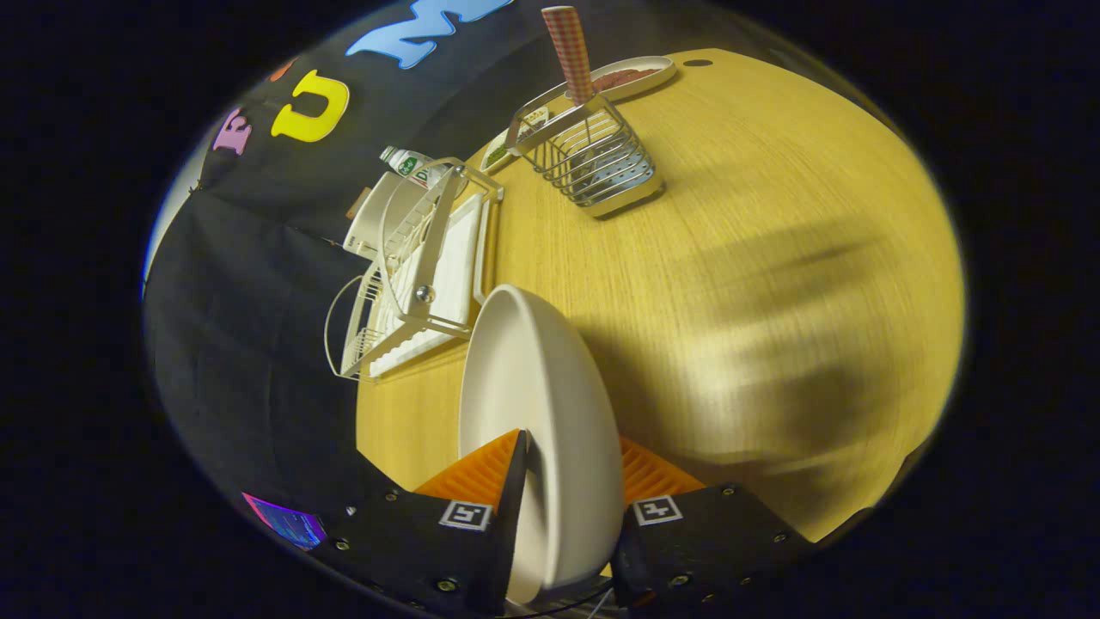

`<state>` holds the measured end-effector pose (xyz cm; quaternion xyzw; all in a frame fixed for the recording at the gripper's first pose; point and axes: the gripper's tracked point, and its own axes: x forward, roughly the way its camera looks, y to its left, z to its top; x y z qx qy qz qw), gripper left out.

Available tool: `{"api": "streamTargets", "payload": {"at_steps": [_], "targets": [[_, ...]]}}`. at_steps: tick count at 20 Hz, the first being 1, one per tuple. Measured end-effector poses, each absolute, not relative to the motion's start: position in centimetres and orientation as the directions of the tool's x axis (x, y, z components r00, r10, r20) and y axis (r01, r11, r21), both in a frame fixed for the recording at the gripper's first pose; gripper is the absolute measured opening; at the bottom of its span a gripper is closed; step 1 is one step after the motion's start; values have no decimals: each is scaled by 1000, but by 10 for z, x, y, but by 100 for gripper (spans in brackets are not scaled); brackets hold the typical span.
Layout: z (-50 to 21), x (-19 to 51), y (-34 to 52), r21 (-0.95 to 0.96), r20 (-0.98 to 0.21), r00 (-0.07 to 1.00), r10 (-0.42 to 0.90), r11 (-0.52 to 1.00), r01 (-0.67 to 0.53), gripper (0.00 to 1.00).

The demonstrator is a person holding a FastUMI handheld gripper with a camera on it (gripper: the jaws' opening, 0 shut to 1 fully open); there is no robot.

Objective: Take the plate from the dish rack, then take the spoon from the basket and place it into the plate.

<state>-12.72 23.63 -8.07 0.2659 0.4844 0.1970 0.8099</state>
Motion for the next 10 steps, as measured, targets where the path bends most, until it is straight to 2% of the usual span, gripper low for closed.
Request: {"api": "streamTargets", "payload": {"at_steps": [2, 3, 4, 5, 6, 10], "targets": [[-85, -124, 222, 582, -707, 460, 537, 812, -54, 48], [-84, -123, 219, 565, -713, 464, 525, 823, -63, 54], [-83, -120, 214, 540, -721, 473, 507, 838, -75, 55], [-84, -119, 209, 508, -730, 482, 484, 857, -92, 62], [-86, -117, 202, 473, -743, 484, 462, 874, -108, 64], [-70, -114, 175, 368, -745, 549, 380, 920, -137, 64]]}}
